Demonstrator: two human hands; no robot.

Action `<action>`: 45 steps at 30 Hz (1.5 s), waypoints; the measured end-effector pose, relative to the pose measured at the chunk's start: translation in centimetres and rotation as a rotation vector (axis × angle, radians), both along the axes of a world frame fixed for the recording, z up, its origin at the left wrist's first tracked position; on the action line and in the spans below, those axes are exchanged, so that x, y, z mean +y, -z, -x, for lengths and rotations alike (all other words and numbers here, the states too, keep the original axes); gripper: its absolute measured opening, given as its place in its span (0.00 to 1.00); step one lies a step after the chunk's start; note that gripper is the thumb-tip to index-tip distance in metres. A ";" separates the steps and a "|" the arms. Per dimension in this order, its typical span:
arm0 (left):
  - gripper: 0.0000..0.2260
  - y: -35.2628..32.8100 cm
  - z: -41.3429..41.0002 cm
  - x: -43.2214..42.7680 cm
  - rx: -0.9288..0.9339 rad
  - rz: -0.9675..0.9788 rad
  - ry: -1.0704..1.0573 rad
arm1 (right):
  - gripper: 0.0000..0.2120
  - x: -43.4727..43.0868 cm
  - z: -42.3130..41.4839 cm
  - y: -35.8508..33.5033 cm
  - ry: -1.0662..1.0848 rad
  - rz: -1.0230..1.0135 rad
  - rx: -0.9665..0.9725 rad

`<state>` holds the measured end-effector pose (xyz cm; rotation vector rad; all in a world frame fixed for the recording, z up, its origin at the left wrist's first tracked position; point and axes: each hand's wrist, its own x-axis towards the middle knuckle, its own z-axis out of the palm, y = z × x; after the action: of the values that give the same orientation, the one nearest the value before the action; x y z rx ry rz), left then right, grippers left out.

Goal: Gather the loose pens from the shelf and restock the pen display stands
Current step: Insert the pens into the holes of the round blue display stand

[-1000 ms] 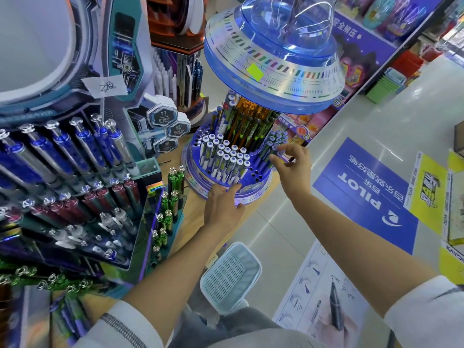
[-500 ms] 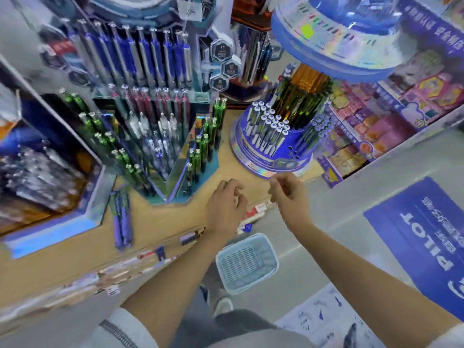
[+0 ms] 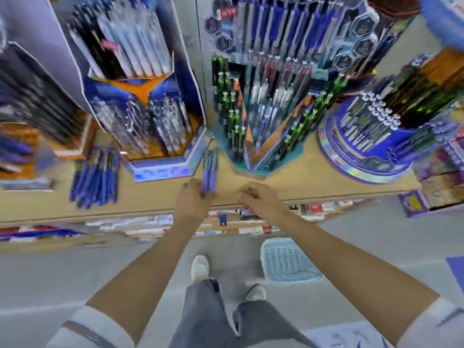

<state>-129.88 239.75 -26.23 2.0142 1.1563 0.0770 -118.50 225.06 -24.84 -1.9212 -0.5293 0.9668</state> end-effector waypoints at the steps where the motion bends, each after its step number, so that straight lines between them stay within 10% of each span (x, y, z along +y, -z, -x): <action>1: 0.12 -0.1 -0.2 0.7 0.026 0.012 0.042 | 0.06 1.5 0.1 0.0 0.028 0.019 0.028; 15: 0.10 -0.1 -2.5 6.3 0.053 0.318 0.352 | 0.19 11.7 0.2 4.2 0.228 0.199 0.028; 28: 0.18 1.6 -2.3 7.2 -0.065 0.484 0.362 | 0.10 11.1 0.4 2.4 0.245 0.090 0.255; 39: 0.02 -1.3 -0.8 6.5 -0.084 0.613 0.464 | 0.06 8.5 1.7 1.2 0.354 -0.104 0.497; 45: 0.15 -3.4 -0.1 3.2 -0.100 0.641 0.562 | 0.04 4.8 2.1 -0.3 0.302 -0.150 0.490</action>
<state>-129.77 242.93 -22.82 1.6483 0.4306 -0.4193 -120.64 229.86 -24.54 -1.5015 -0.0229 1.1114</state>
